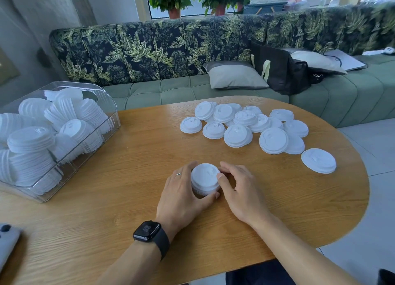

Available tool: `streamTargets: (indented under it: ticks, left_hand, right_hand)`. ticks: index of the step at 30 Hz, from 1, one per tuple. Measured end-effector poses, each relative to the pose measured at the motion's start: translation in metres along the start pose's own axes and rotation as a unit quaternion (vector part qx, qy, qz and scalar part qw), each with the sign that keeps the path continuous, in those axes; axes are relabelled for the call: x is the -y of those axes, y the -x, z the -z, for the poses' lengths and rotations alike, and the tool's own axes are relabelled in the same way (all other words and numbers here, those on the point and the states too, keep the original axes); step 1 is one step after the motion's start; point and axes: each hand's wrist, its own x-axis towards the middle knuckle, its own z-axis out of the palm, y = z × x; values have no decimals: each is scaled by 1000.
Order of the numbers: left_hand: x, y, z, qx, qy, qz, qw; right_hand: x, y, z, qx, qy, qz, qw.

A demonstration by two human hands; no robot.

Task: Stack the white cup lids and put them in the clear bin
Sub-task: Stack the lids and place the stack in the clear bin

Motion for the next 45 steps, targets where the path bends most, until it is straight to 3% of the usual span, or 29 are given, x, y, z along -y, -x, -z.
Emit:
streamTargets:
  ticks: [11,20,24,32,38,45]
  left_hand:
    - [1,0,2,-10,26,14,1000]
    - [13,21,32,-43,72,18,996]
    - [21,36,63,-64,63,12,996]
    - [48,45,148,-52,22,0,998]
    - [78,33,225,-120,14,39,992]
    - [128,-2,301,-198,-68,109,972]
  right_hand:
    - [8,2,3,17,-1,-9,1000]
    - [46,9,-10,39,-207,-113,971]
    - [78,15,-21,34,-275,-125,953]
    - [153,14,-46,61,-299,-98,947]
    - [203,5,-64,105,-319,-72,939]
    - [207,1,-93,118,-311,-62,941]
